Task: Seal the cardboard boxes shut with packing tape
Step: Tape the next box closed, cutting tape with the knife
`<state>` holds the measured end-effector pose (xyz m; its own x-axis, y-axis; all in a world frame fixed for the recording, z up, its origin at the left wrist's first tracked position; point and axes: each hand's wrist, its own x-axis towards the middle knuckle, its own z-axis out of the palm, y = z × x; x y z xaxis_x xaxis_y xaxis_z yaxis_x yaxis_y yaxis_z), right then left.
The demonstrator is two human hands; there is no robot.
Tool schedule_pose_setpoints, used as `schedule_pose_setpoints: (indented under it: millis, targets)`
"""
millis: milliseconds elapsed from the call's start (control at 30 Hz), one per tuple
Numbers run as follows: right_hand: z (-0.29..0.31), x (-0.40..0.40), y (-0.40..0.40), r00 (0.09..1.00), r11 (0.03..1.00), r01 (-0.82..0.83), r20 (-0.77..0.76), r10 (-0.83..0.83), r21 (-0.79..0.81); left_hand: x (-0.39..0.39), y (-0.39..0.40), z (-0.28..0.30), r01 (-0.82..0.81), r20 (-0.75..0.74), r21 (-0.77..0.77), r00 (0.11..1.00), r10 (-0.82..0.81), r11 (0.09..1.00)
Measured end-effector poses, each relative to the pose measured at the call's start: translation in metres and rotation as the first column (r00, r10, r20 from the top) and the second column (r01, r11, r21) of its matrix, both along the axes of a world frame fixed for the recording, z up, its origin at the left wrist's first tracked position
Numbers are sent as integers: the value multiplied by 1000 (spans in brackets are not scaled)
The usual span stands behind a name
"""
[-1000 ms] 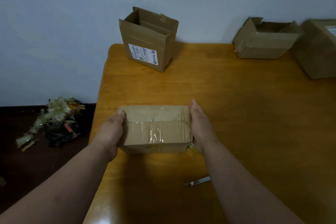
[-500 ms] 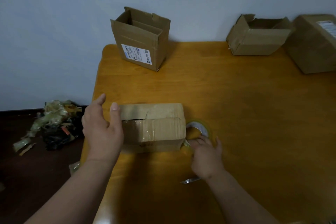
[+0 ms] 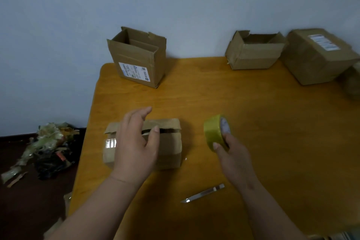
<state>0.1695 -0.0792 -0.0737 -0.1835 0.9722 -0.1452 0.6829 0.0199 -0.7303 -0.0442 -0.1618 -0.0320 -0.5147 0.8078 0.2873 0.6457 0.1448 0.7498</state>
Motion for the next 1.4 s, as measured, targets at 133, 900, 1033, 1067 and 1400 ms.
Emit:
schedule_pose_setpoints:
  millis: [133,900,1033,1067,1400]
  targets:
    - [25,-2,-7,996,988,-37,-76,49,149,16,8,15,138,94,-64,987,-132,988]
    - [64,-53,-46,886,785,-320,-126,447,530,-6,-12,58,89,598,45,796,-99,995]
    - [60,-59,-47,884,769,-337,-99,457,544,-19,-8,65,95,691,11,719,-77,995]
    - [60,-60,-48,884,768,-345,-87,458,539,-21,-8,65,107,672,14,735,-89,994]
    - [62,-68,-45,878,845,-339,-184,442,415,-10,-27,44,307,-90,39,949,-302,951]
